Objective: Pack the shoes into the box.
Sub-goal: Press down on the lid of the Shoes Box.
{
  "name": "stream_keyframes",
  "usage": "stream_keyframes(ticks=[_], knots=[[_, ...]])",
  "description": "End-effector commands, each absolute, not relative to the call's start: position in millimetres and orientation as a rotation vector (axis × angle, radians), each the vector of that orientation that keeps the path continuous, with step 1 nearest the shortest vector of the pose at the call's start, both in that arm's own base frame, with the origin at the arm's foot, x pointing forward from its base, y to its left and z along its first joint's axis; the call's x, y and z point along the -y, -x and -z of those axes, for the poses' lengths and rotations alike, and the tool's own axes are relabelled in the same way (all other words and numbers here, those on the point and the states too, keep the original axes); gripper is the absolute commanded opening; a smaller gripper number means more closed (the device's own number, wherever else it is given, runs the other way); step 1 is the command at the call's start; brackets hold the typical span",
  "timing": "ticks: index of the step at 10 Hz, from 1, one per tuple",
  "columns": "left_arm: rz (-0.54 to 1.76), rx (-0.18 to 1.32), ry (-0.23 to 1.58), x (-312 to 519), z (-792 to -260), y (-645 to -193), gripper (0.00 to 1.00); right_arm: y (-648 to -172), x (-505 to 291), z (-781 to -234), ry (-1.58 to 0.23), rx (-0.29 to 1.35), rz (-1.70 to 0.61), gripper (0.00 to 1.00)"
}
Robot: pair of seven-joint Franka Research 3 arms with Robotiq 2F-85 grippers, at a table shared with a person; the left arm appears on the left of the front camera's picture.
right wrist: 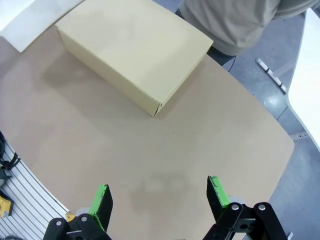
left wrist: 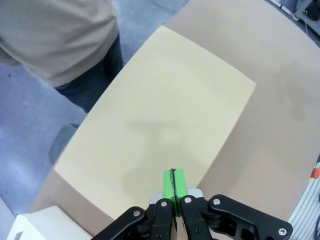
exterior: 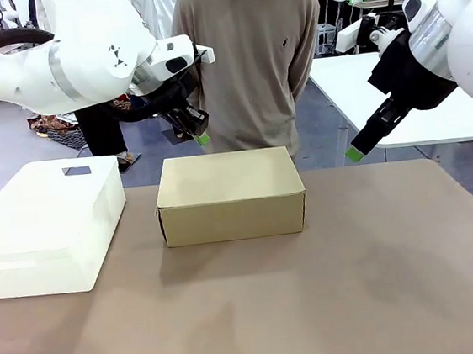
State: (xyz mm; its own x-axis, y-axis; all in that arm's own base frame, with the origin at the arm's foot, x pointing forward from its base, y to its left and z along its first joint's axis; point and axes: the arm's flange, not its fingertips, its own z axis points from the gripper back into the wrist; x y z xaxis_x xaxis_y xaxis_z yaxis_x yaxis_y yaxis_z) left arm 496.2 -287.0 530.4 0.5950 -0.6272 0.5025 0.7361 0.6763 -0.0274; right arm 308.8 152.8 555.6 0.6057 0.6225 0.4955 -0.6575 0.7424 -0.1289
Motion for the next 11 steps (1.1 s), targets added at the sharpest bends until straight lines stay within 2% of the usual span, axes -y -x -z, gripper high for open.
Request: stream_keyframes(ticks=[1,6,11], knots=[[0.818,0.503,0.228,278,-533,-488,0.0,-311,-155,-559,-0.075,0.534,-0.742,1.0],[0.802,0.496,0.239,285,-537,-493,0.0,-311,-155,-559,-0.075,0.534,-0.742,1.0],[0.661,0.346,0.306,316,-527,-528,0.0,-294,-154,-566,-0.092,0.652,-0.736,1.0]])
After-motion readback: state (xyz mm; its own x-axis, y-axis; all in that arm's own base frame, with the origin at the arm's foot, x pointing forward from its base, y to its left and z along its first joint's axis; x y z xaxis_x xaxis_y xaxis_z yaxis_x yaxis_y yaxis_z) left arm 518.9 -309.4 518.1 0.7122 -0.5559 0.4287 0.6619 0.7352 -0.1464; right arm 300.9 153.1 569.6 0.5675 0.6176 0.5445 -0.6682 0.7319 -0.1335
